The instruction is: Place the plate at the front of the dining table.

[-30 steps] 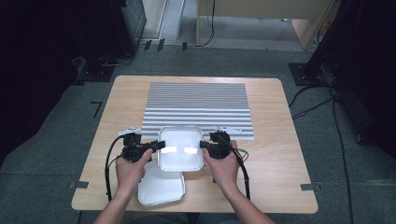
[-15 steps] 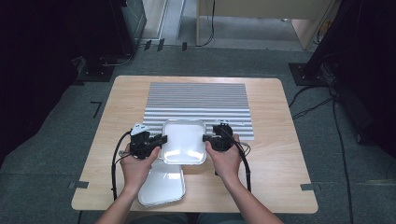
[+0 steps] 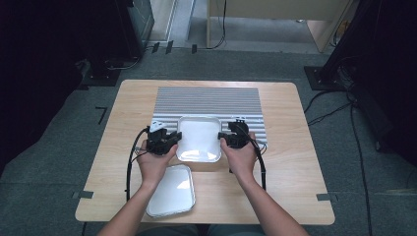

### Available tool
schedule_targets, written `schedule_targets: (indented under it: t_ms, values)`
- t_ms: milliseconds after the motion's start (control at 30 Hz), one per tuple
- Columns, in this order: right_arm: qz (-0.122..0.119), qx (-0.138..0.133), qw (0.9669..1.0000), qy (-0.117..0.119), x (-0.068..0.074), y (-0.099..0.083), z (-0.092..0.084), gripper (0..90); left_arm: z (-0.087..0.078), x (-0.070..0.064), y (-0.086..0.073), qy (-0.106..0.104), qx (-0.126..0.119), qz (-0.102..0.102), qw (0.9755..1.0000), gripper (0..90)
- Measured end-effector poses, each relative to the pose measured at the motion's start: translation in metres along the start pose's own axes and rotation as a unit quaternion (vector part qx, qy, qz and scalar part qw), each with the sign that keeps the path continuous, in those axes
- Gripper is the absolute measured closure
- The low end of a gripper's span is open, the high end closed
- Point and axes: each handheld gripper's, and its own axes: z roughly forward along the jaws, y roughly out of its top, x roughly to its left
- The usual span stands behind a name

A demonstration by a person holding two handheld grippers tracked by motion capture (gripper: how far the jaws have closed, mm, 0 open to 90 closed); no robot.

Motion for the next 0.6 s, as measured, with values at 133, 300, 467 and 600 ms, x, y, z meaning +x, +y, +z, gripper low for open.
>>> schedule_targets:
  t_ms: [133,300,467,600]
  values:
    - [-0.005,0.001,1.0,-0.007,-0.003,0.008,0.006,90.0,0.01,0.003,0.005,0.0,0.002,-0.012,0.9999,82.9]
    - [-0.007,0.0,0.9999,-0.008,-0.008,0.02,0.014,90.0,0.021,0.006,0.01,0.0,0.001,-0.024,0.9997,85.4]
    - [-0.016,0.002,0.9998,-0.015,-0.01,0.029,0.022,90.0,0.031,0.01,0.017,0.0,0.009,-0.036,0.9993,86.2]
    - [-0.017,0.004,0.9997,-0.015,-0.012,0.037,0.028,90.0,0.039,0.014,0.024,0.001,0.017,-0.041,0.999,86.6]
